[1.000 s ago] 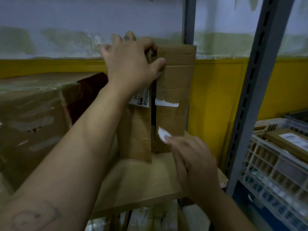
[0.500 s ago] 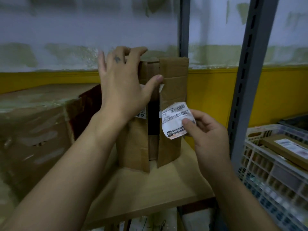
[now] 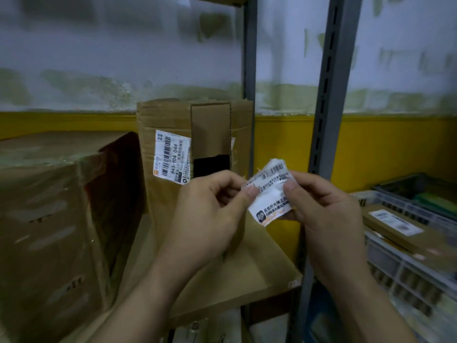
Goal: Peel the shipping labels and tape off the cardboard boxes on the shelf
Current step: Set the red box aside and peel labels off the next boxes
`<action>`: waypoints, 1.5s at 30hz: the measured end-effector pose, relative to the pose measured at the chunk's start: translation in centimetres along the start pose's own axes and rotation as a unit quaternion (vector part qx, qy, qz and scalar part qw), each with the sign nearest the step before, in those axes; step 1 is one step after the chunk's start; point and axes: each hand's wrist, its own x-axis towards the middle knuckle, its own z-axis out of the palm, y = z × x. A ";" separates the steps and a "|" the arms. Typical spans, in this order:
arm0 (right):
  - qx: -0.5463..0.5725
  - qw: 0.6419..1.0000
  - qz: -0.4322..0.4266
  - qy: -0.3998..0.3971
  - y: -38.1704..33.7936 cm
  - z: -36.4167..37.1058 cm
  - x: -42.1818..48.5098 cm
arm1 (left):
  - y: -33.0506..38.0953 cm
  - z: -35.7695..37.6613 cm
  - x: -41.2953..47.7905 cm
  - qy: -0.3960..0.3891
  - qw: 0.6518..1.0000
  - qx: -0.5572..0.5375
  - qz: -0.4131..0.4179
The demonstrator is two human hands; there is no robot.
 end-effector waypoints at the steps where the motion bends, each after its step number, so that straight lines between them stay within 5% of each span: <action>1: -0.006 1.000 0.013 0.003 -0.2 -0.3 -0.2 | 0.1 0.4 -0.3 -0.004 1.000 0.028 0.006; 5: -0.009 0.996 0.086 0.028 -1.3 -2.7 -0.9 | 0.4 -0.2 -1.1 0.052 0.997 0.060 0.018; 8: -0.059 0.993 0.060 0.080 -2.7 -4.6 -2.0 | 0.6 -2.8 -1.0 0.117 0.991 -0.063 -0.028; 13: -0.049 0.997 0.032 -0.052 -3.1 -0.3 -3.9 | 1.8 -1.0 -1.8 0.072 0.978 -0.181 -0.075; 19: -0.039 0.989 -0.118 0.080 -2.3 2.1 -3.3 | 1.2 1.6 -4.0 0.110 0.938 -0.289 -0.156; 23: -0.088 0.989 -0.109 0.041 -1.9 1.9 -2.6 | -0.2 0.2 -3.8 0.117 0.960 -0.199 -0.158; 30: -0.136 0.988 -0.063 -0.038 -1.6 1.3 -1.4 | 0.5 -2.2 -3.2 0.002 0.997 -0.073 0.000; 35: -0.141 0.986 -0.064 -0.056 -2.5 0.8 -1.6 | -0.8 -1.8 -3.4 0.013 1.000 -0.019 -0.007; 41: 0.060 0.992 0.100 -0.045 -2.3 -1.5 -3.2 | -1.4 0.5 -4.2 0.016 0.999 0.007 0.035; 45: -0.191 0.980 -0.023 -0.045 -1.9 -3.8 -4.7 | -2.1 3.3 -4.3 0.022 0.975 0.153 0.159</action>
